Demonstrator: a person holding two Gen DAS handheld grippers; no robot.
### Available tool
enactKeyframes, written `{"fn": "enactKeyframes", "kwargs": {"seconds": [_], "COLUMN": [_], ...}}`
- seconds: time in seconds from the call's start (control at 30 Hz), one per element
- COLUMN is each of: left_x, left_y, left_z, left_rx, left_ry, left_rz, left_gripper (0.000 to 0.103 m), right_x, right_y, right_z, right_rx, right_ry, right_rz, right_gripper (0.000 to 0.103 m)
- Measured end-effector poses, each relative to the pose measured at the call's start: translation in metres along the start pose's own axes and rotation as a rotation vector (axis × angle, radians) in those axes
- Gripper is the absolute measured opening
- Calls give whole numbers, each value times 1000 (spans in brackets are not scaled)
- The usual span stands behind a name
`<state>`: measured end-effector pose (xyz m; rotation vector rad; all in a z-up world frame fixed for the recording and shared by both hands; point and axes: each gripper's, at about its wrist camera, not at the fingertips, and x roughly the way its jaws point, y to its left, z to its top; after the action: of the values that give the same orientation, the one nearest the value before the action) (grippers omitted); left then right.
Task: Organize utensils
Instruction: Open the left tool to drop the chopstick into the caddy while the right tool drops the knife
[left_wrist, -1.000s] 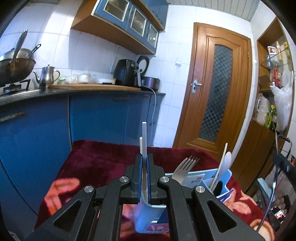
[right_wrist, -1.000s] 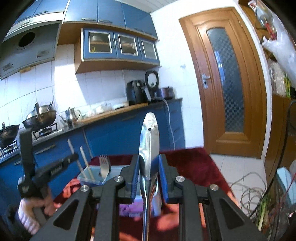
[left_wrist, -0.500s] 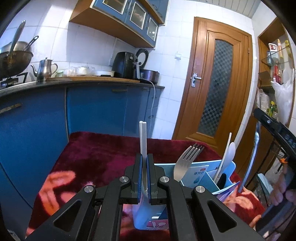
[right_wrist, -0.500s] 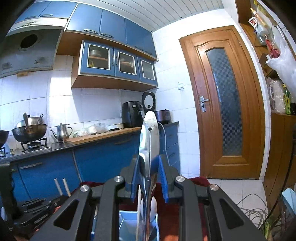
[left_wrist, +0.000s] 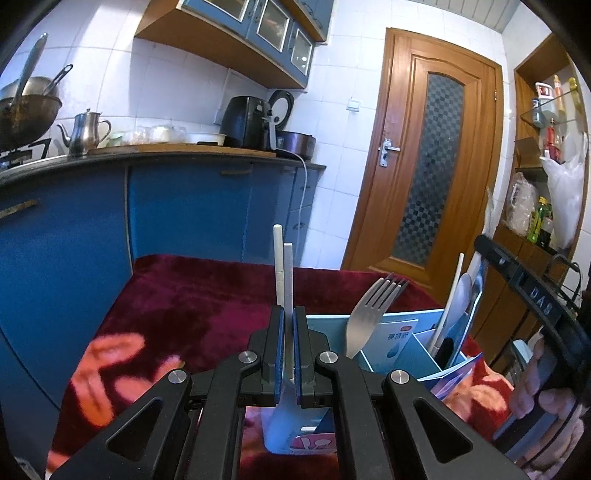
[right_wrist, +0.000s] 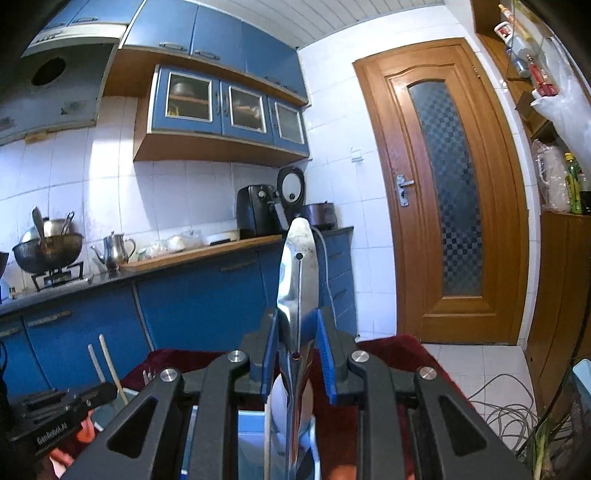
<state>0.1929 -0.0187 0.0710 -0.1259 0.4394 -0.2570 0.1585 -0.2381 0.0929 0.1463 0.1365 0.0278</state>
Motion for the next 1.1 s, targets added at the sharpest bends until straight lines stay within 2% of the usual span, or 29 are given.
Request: {"fn": "enactKeyframes", "kwargs": {"seconds": [0.27,0.33,0.4,0.43,0.87,1.1], "left_x": [0,-1,-3,-3,-38,-63], "left_y": [0,0,0,0,-8,-11], "left_z": [-1,-1,-1,-1,1,-5], "left_rx": [-8,-11,-13,-14,7,28], "left_ry": [10,9,8,8,45,85], "left_rz": [-14,-23,-18,-19,-51,-22], "left_gripper": [6,9,18,18,19,19], "right_x": [4,3,1,0,-36,-65], "right_y": [9,10,10,9,-1,-3], "right_z": [-14,-14,-14,-14,-2,4], "right_rx": [-14,-18,-9,-2,69,83], "right_ry": [85,86,90,90,110,154], "right_rz": [80,90,104,108,111,100], "right_gripper": [25,32,38,40,41,41]}}
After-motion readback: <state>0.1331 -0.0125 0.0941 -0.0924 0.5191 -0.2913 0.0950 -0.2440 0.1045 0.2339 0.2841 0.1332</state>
